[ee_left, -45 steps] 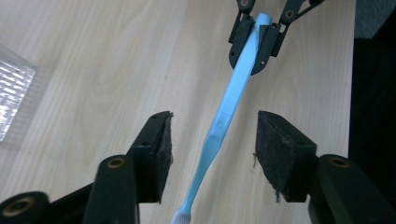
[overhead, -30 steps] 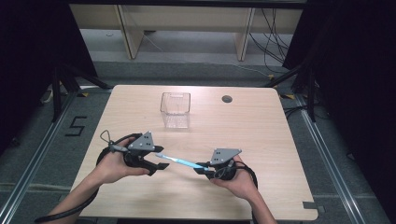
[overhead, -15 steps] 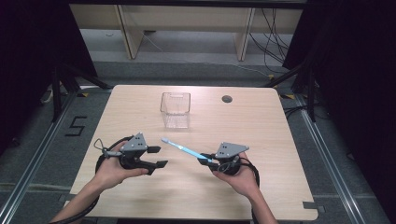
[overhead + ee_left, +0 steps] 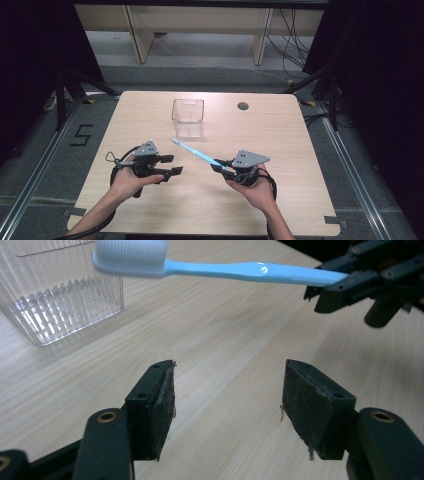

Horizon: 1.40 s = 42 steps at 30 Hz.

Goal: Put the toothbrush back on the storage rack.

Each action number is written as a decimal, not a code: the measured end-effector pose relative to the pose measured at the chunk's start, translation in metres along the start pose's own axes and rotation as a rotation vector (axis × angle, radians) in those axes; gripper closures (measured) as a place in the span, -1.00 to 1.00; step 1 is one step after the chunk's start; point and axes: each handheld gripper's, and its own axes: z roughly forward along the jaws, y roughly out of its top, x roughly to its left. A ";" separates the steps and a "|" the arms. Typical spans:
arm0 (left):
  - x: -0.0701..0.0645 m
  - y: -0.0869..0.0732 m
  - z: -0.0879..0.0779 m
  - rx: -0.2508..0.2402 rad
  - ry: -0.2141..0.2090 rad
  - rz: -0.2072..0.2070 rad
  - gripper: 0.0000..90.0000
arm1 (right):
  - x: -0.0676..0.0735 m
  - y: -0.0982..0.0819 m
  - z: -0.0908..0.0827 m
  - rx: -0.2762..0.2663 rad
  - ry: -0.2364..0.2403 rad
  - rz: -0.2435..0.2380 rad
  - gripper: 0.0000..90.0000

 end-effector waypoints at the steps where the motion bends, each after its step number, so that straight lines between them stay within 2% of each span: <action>1: 0.002 0.001 0.003 -0.026 -0.021 -0.023 -0.17 | 0.000 0.002 -0.001 -0.021 -0.018 -0.008 0.75; 4: 0.002 0.002 0.005 -0.032 -0.018 -0.040 -0.17 | 0.002 0.003 0.000 -0.033 -0.011 0.002 0.75; 5: 0.002 0.003 0.007 -0.047 -0.031 -0.059 -0.17 | 0.002 0.005 0.000 -0.039 -0.015 -0.003 0.75; 9: 0.001 0.007 0.008 -0.059 -0.021 -0.068 -0.17 | 0.001 0.008 0.000 -0.035 -0.011 -0.025 0.75; 10: 0.000 0.008 0.008 -0.059 -0.023 -0.070 -0.16 | 0.003 0.008 0.000 -0.036 0.000 -0.006 0.75; 12: -0.001 0.010 0.010 -0.073 -0.038 -0.075 -0.16 | 0.003 0.009 0.001 -0.045 -0.006 -0.014 0.75; 13: -0.002 0.012 0.009 -0.074 -0.031 -0.073 -0.16 | 0.003 0.009 0.002 -0.057 -0.018 -0.020 0.75; 15: -0.004 0.016 0.011 -0.100 -0.056 -0.075 -0.15 | 0.004 0.009 0.003 -0.050 -0.015 -0.008 0.75; 18: -0.006 0.018 0.011 -0.107 -0.052 -0.072 -0.15 | 0.005 0.009 0.004 -0.059 -0.019 0.002 0.75; 19: -0.007 0.021 0.012 -0.111 -0.054 -0.073 -0.15 | 0.004 0.011 0.003 -0.063 -0.020 -0.024 0.75; 20: -0.007 0.021 0.012 -0.111 -0.054 -0.073 -0.15 | 0.004 0.011 0.003 -0.063 -0.020 -0.024 0.75; 21: -0.008 0.022 0.014 -0.120 -0.060 -0.078 -0.15 | 0.005 0.012 0.005 -0.074 0.003 -0.003 0.75; 22: -0.008 0.022 0.014 -0.120 -0.060 -0.078 -0.15 | 0.005 0.012 0.005 -0.074 0.003 -0.003 0.75; 24: -0.009 0.023 0.015 -0.125 -0.068 -0.076 -0.15 | 0.005 0.013 0.004 -0.074 -0.018 -0.020 0.75; 27: -0.011 0.024 0.017 -0.139 -0.077 -0.087 -0.15 | 0.005 0.013 0.004 -0.076 -0.018 -0.017 0.75; 28: -0.011 0.025 0.017 -0.141 -0.076 -0.088 -0.15 | 0.007 0.013 0.004 -0.069 -0.018 0.005 0.75; 29: -0.011 0.026 0.017 -0.147 -0.077 -0.087 -0.15 | 0.006 0.013 0.005 -0.077 -0.009 -0.002 0.75; 30: -0.012 0.026 0.018 -0.151 -0.078 -0.089 -0.15 | 0.006 0.013 0.005 -0.077 -0.018 -0.012 0.75; 40: -0.012 0.031 0.023 -0.180 -0.085 -0.120 -0.15 | 0.007 0.014 0.007 -0.086 -0.008 -0.005 0.75; 42: -0.012 0.031 0.024 -0.186 -0.086 -0.126 -0.14 | 0.007 0.015 0.007 -0.078 -0.020 -0.011 0.75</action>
